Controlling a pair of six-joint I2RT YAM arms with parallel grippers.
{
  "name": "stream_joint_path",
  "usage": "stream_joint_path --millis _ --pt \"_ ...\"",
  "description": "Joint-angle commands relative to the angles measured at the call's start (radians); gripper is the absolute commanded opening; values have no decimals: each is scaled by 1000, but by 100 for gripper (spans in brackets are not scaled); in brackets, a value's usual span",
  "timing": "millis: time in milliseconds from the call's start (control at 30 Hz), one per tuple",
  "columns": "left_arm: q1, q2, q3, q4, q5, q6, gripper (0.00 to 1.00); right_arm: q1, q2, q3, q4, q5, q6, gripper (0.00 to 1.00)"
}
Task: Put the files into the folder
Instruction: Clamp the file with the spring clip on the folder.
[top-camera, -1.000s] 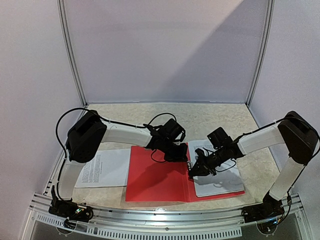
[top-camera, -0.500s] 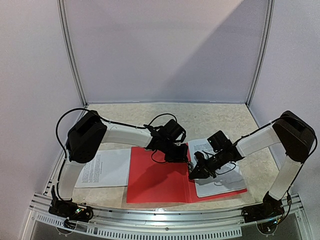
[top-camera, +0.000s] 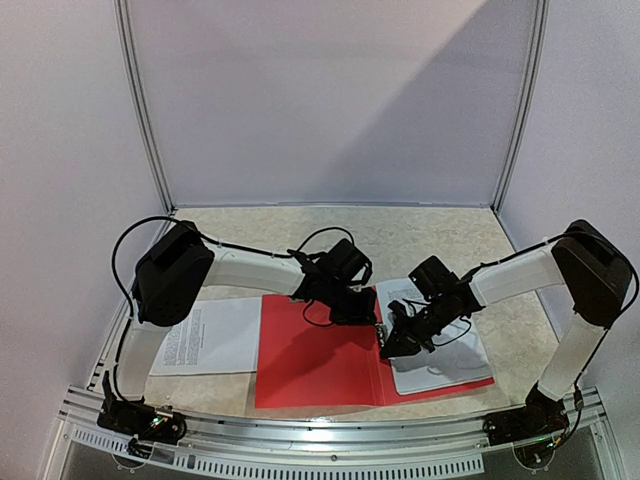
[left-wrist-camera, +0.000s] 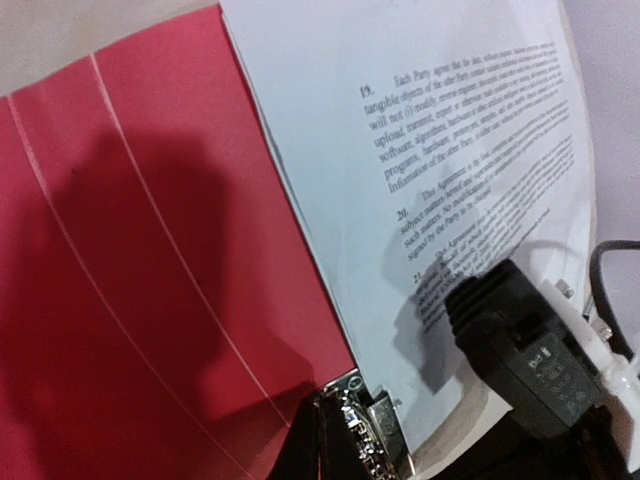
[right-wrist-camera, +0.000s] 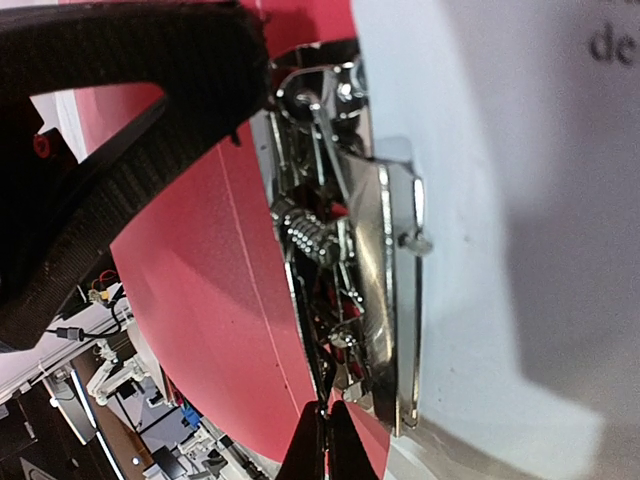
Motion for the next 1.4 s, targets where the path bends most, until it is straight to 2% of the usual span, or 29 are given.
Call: stream_joint_path --millis 0,400,467,567,633,700,1033,1367 --pt "-5 43 -62 -95 -38 -11 0 8 32 -37 -220 166 -28 0" --pt "-4 33 -81 -76 -46 -46 0 31 171 -14 -258 221 -79 0" --pt "-5 33 -82 -74 -49 -46 0 31 169 -41 -152 104 -73 0" --pt "-5 38 -86 -68 -46 -51 0 30 150 -110 109 -103 9 0" --pt "-5 37 -87 -67 -43 -52 0 30 145 -152 222 -145 100 0" --pt "-6 36 -88 -67 -43 -52 0 31 143 -152 232 -147 123 0" --pt "-4 15 -95 -73 -60 -49 0 29 76 -11 -82 -33 6 14" --pt "-4 -40 -88 -95 -92 -33 0 28 -14 50 -216 -3 28 26"
